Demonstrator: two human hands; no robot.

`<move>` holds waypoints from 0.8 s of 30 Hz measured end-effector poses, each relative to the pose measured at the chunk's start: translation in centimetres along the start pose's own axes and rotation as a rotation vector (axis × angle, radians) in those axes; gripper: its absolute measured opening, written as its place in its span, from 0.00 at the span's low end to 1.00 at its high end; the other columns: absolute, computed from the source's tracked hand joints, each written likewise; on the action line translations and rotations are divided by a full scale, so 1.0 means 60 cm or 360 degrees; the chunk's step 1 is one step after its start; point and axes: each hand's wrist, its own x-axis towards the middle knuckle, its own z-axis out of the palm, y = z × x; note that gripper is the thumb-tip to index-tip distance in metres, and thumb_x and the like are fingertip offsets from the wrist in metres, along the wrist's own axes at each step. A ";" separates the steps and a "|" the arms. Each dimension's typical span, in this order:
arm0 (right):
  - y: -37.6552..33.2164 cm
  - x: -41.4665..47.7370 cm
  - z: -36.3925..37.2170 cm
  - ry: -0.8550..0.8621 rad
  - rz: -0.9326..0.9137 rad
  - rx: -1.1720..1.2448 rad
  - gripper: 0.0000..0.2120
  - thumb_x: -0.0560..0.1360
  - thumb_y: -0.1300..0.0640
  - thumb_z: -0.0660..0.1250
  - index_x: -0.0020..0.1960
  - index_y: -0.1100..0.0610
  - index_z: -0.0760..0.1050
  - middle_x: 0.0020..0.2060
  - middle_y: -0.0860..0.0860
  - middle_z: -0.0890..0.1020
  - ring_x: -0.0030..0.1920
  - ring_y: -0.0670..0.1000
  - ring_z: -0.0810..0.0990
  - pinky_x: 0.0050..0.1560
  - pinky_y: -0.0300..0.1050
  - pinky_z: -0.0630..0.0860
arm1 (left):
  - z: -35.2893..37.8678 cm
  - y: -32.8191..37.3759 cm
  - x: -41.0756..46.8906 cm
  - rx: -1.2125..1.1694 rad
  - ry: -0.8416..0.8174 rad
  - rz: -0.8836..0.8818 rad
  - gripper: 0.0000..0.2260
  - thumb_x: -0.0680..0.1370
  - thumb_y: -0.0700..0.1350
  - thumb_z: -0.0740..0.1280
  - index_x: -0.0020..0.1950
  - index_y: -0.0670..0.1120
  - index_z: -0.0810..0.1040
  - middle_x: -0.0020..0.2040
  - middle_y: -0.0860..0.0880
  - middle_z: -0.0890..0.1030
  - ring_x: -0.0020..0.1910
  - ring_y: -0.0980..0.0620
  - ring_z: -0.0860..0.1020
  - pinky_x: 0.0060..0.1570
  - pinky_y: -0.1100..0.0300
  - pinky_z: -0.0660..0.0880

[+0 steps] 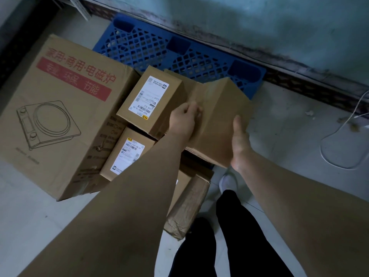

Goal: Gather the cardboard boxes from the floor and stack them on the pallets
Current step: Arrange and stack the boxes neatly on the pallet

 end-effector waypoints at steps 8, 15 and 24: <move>-0.020 -0.026 0.016 -0.0192 0.0061 -0.0155 0.30 0.78 0.34 0.53 0.76 0.47 0.59 0.69 0.52 0.73 0.66 0.56 0.73 0.67 0.59 0.69 | -0.054 0.050 -0.004 0.0233 -0.0404 -0.0289 0.35 0.66 0.58 0.77 0.67 0.46 0.71 0.55 0.51 0.77 0.45 0.54 0.77 0.40 0.60 0.73; -0.064 -0.045 0.022 -0.0421 0.0078 -0.0016 0.55 0.50 0.17 0.64 0.69 0.47 0.71 0.62 0.55 0.81 0.62 0.58 0.79 0.65 0.65 0.71 | -0.055 0.034 0.006 0.0489 -0.0231 0.0167 0.17 0.71 0.57 0.73 0.58 0.54 0.82 0.57 0.51 0.81 0.55 0.51 0.79 0.58 0.55 0.74; -0.064 -0.022 0.014 -0.0006 -0.0050 -0.0459 0.73 0.37 0.28 0.79 0.74 0.47 0.51 0.66 0.52 0.70 0.64 0.57 0.73 0.62 0.64 0.72 | -0.023 -0.035 0.021 0.0763 -0.0273 -0.0203 0.38 0.73 0.56 0.72 0.77 0.45 0.58 0.66 0.46 0.74 0.63 0.46 0.74 0.52 0.56 0.71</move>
